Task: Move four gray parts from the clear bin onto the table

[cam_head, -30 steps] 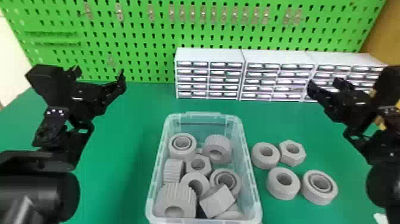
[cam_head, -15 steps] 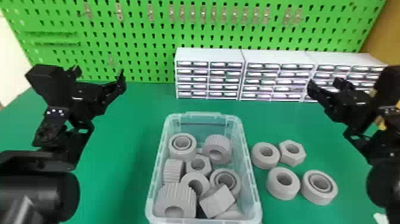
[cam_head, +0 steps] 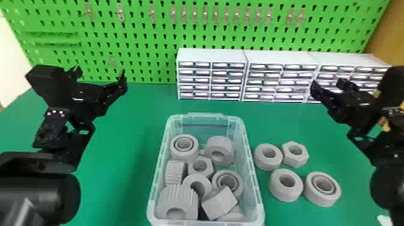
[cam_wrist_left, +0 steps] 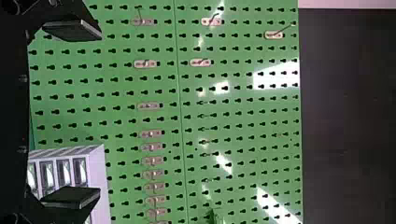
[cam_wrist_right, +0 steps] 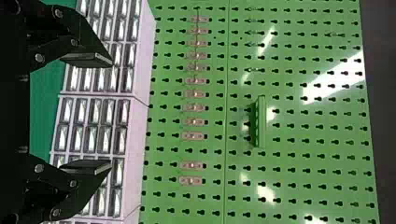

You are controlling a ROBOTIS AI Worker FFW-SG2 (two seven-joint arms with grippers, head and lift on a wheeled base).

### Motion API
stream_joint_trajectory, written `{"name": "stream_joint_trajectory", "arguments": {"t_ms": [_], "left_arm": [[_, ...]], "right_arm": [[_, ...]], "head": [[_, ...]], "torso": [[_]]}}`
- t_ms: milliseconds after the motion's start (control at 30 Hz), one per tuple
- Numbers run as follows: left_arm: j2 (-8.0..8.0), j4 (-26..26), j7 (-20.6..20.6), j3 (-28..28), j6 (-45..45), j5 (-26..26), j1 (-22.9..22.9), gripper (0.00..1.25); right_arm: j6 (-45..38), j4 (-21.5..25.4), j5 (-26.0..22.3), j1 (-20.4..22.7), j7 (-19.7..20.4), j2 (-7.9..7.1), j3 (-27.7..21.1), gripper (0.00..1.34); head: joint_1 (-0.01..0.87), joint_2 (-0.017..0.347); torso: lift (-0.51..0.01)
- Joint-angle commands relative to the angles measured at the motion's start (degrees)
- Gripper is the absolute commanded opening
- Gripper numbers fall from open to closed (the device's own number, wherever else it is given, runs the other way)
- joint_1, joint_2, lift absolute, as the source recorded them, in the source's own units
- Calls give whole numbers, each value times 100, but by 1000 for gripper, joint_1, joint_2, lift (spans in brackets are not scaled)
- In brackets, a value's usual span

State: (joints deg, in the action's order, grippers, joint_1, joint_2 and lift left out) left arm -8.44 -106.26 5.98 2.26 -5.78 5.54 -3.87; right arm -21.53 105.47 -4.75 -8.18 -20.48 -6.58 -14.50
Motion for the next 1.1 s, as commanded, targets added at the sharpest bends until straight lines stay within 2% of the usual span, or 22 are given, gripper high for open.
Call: {"name": "stream_joint_trajectory", "arguments": {"t_ms": [0,1067], "left_arm": [[0,0,0,2,-2,0,0,1135],[0,9,0,-6,-2,0,-9,1135]], "right_arm": [[0,0,0,-8,0,-1,0,844],[0,0,0,-8,9,-19,26,844]], "head": [[678,34],[678,34]], "torso": [[-50],[-50]]}}
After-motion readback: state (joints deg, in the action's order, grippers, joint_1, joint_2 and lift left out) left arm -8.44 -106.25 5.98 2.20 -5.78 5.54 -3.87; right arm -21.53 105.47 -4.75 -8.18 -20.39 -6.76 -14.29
